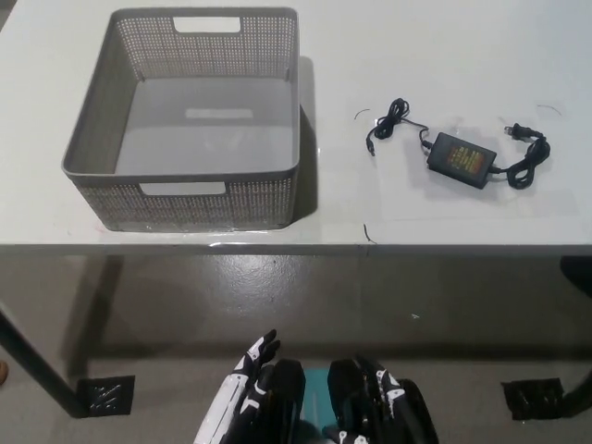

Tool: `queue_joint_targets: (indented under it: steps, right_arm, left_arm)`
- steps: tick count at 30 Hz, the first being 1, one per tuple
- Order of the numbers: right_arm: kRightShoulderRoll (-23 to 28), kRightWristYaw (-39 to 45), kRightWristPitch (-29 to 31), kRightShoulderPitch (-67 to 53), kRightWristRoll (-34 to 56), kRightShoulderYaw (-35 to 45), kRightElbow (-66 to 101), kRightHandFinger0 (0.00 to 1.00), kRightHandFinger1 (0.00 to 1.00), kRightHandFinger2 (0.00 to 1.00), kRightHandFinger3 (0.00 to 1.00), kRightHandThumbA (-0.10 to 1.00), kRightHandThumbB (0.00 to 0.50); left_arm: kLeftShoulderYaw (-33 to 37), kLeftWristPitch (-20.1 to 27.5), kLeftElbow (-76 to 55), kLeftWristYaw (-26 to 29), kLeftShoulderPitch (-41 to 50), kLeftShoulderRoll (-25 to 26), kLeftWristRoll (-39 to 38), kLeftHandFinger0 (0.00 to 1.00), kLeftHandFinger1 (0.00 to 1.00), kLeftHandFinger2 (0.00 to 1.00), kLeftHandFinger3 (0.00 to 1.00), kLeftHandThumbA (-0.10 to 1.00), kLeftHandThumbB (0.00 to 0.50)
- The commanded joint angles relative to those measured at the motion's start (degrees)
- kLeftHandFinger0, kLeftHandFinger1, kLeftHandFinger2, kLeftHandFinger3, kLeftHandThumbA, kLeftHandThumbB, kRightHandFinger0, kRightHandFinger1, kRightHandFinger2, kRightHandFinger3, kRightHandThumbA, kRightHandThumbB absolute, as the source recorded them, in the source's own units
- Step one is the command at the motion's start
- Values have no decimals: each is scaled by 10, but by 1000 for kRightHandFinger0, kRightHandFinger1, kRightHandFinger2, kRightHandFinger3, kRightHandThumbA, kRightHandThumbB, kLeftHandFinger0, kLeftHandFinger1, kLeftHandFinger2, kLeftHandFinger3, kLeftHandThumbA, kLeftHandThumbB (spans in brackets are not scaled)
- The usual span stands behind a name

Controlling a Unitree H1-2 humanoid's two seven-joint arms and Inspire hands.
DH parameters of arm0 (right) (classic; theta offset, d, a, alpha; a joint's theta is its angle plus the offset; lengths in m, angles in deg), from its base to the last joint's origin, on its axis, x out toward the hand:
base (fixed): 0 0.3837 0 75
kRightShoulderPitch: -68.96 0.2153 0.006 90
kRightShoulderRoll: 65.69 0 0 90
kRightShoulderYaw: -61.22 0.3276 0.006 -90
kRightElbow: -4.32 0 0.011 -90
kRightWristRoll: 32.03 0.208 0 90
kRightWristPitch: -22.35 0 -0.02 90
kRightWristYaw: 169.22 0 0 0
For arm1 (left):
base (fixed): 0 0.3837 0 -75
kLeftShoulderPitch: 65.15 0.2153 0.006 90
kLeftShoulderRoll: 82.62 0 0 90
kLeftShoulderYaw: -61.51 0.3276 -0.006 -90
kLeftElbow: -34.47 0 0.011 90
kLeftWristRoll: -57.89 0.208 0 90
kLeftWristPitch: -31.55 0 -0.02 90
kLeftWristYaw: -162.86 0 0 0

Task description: Use the right hand to pick up a black power cord and place it into a container on the left hand side

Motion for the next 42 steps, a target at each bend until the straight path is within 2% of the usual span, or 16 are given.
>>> queue_joint_targets:
  steps: [1,4,8,13,19,21,24,25,28,29,30,34,36,39,40,42]
  right_arm:
    - [6,-42,46,3,-33,8,61,1000,1000,1000,1000,1000,285]
    - [15,-52,46,5,-40,10,98,1000,1000,1000,1000,1000,280]
    - [22,-57,46,3,-54,27,146,1000,1000,1000,1000,1000,316]
    - [26,-55,36,6,-65,56,203,1000,1000,1000,1000,1000,314]
    - [31,-52,-10,31,-77,100,282,1000,1000,1000,1000,929,357]
    - [38,-57,-13,40,-112,112,297,1000,1000,1000,1000,945,339]
    - [45,-55,-50,59,-144,135,328,1000,1000,1000,1000,976,403]
    - [50,-49,-60,68,-137,141,335,1000,1000,1000,1000,948,400]
    - [59,-39,-86,93,-127,158,343,1000,1000,1000,1000,895,396]
    - [63,-38,-92,101,-129,162,344,1000,1000,1000,1000,889,378]
    - [76,-39,-102,119,-140,172,340,1000,1000,1000,1000,886,399]
    - [104,-34,-140,174,-157,189,318,1000,1000,1000,1000,881,403]
    - [116,-26,-162,200,-161,191,301,1000,1000,1000,1000,893,413]
    - [138,-27,-176,254,-174,188,251,1000,1000,1000,1000,867,399]
    - [145,-28,-178,267,-182,185,236,1000,1000,1000,1000,883,418]
    - [156,-30,-181,292,-194,178,208,1000,1000,1000,1000,889,425]
  left_arm:
    - [-4,42,-19,11,-3,0,5,1000,1000,1000,1000,1000,104]
    - [-7,48,-16,11,-7,0,5,1000,1000,1000,1000,1000,114]
    - [-8,43,-20,10,-6,-2,11,1000,1000,1000,1000,1000,115]
    - [-10,47,-17,6,-6,-2,3,1000,1000,1000,1000,1000,139]
    - [-12,46,-19,5,-13,1,10,1000,1000,1000,1000,1000,113]
    - [-12,46,-18,4,-14,1,10,1000,1000,1000,1000,1000,113]
    - [-11,46,-17,4,-14,1,12,1000,1000,1000,1000,1000,128]
    - [-11,40,-20,2,-13,2,12,1000,1000,1000,1000,1000,136]
    - [-10,39,-24,-1,-7,3,12,1000,1000,1000,1000,1000,128]
    - [-10,38,-24,-2,-6,3,12,1000,1000,1000,1000,1000,123]
    - [-8,38,-24,-3,-1,4,12,1000,1000,1000,1000,1000,125]
    - [-7,37,-21,-4,4,3,10,1000,1000,1000,1000,1000,158]
    - [-7,33,-27,-5,11,2,11,1000,1000,1000,1000,1000,146]
    - [-7,23,-35,-4,16,1,16,1000,1000,1000,1000,1000,114]
    - [-7,22,-35,-4,16,1,16,1000,1000,1000,1000,1000,121]
    - [-8,26,-30,-3,15,1,16,1000,1000,1000,1000,1000,125]
